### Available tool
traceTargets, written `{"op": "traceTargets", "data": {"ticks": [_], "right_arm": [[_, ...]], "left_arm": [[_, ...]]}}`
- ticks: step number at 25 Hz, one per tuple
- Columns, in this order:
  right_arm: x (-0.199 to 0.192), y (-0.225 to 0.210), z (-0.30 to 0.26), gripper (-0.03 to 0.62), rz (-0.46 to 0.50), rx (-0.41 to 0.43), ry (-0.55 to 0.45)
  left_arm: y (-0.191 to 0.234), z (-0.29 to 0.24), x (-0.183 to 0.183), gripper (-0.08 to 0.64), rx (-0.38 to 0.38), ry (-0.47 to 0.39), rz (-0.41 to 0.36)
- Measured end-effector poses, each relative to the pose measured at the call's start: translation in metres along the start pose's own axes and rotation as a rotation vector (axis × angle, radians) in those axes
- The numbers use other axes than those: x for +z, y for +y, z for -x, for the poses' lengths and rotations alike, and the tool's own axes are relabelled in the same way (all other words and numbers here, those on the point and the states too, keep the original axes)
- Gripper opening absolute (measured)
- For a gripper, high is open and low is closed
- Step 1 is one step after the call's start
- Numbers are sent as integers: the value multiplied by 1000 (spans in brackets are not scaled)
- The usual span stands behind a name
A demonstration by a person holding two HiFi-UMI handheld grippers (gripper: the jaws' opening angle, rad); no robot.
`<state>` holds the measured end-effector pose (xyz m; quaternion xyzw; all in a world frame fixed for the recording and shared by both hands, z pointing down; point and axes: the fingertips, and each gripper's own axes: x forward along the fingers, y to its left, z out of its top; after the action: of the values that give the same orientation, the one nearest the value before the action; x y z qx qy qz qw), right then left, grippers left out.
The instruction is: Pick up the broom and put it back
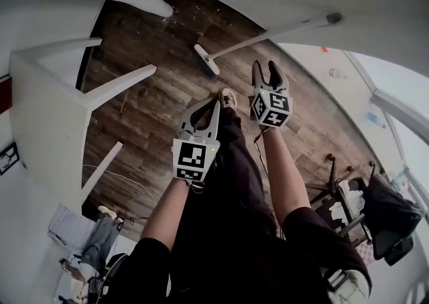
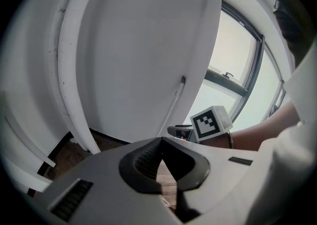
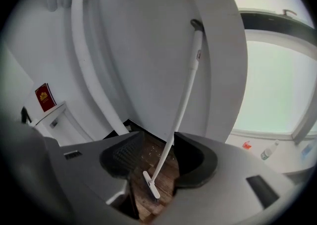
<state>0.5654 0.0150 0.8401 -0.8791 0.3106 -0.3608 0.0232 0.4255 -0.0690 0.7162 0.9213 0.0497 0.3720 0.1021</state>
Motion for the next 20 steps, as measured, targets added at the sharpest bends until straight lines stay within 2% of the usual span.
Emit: {"op": "traceTargets", "data": {"ticks": [6, 12, 16, 17, 19, 20], "right_arm": [[-7, -23, -54, 206, 2, -29, 61], [-5, -45, -98, 212, 63, -92, 91], [2, -58, -114, 212, 16, -135, 72], [7, -58, -116, 207, 25, -138, 47], [16, -52, -116, 141, 40, -114, 6], [18, -48, -114, 133, 35, -94, -8]], "left_arm": [[8, 1, 0, 2, 39, 24, 53], [-5, 0, 8, 2, 30, 34, 46], [-9, 3, 4, 2, 36, 46, 59], [-8, 3, 2, 2, 38, 50, 63], [-9, 5, -3, 2, 46, 56, 71], [-9, 6, -5, 2, 51, 58, 76]]}}
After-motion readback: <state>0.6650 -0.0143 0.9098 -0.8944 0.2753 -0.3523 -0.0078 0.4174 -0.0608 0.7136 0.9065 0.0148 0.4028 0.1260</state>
